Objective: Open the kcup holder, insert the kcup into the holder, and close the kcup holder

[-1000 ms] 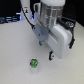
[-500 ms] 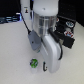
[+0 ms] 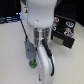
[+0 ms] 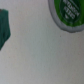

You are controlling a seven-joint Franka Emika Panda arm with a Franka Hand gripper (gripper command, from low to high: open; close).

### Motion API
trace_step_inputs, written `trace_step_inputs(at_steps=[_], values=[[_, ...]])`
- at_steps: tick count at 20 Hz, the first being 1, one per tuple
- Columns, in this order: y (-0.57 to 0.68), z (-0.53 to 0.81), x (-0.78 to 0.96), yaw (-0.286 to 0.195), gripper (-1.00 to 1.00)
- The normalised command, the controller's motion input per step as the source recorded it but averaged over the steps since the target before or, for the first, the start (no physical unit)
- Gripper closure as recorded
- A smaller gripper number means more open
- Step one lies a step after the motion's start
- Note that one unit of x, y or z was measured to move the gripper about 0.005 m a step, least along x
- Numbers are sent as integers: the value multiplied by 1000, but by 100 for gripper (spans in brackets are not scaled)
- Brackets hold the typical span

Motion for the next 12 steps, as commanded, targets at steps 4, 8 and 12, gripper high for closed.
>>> trace_step_inputs(at_steps=[4, 8, 12], values=[[-12, 292, 2, -83, -100], [-224, 13, -11, -71, -100], [-340, -224, -143, -50, -100]])
